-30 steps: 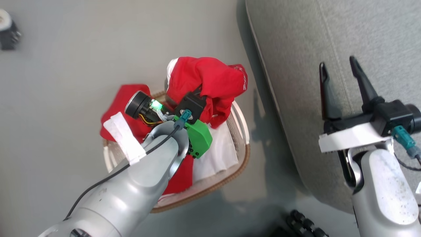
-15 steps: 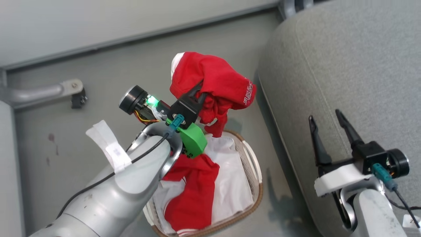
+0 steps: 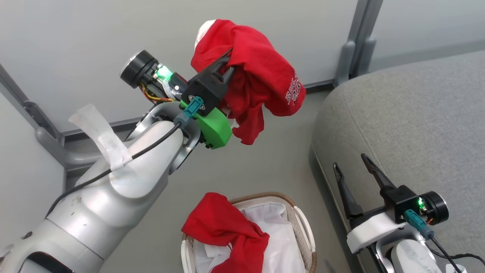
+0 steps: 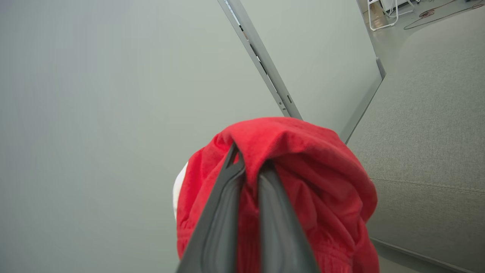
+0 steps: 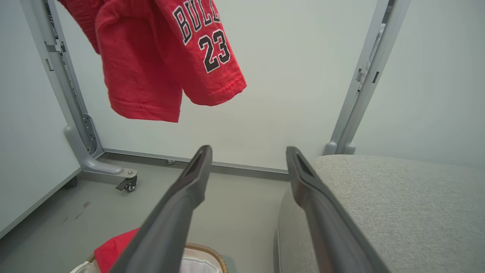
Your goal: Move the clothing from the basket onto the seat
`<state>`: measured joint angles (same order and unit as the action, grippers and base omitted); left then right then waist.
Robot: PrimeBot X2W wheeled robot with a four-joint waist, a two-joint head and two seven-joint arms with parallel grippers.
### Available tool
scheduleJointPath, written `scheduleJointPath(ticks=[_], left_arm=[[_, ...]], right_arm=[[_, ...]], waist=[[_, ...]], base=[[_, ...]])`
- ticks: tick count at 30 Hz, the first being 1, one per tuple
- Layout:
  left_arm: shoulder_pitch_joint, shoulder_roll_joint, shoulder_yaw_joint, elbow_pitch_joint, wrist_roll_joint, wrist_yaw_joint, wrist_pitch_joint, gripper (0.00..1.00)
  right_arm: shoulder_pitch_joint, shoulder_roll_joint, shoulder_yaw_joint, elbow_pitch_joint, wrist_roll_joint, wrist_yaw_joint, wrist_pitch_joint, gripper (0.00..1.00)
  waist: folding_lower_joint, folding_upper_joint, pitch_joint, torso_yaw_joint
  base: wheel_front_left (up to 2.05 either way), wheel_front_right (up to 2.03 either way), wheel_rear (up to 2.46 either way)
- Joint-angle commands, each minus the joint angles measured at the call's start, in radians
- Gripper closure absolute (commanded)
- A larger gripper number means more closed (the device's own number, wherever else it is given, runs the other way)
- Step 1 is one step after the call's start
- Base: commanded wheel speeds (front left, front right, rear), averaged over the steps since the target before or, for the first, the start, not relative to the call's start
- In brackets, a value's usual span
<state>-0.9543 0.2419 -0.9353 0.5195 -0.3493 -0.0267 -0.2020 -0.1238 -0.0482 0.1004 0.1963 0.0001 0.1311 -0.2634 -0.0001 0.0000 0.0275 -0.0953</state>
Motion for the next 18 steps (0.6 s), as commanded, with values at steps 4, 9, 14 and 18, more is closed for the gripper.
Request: scheduleJointPath(ticks=[4,9,14,18], left_arm=[[-0.030,0.014,-0.001,-0.051,0.006,-0.006,0.021,1.00],[-0.030,0.015,-0.009,-0.111,-0.004,-0.004,0.042,1.00],[-0.003,0.018,-0.024,-0.156,-0.017,-0.008,0.076,1.00],[0.005,0.018,-0.035,-0.182,-0.023,-0.010,0.097,1.00]], right_arm=[[-0.029,-0.004,0.024,0.015,-0.011,-0.001,-0.002,0.00],[-0.078,-0.004,0.055,0.049,-0.024,-0.001,-0.002,0.00],[-0.134,-0.004,0.111,0.054,-0.027,-0.001,-0.002,0.00],[-0.177,-0.004,0.154,0.041,-0.017,-0.001,-0.002,0.00]], waist=[[0.0001,0.0000,-0.044,0.041],[0.0001,0.0000,-0.048,0.056],[0.0001,0.0000,-0.052,0.071],[0.0001,0.0000,-0.055,0.079]], base=[[0.00,0.00,0.00],[0.00,0.00,0.00],[0.00,0.00,0.00],[0.00,0.00,0.00]])
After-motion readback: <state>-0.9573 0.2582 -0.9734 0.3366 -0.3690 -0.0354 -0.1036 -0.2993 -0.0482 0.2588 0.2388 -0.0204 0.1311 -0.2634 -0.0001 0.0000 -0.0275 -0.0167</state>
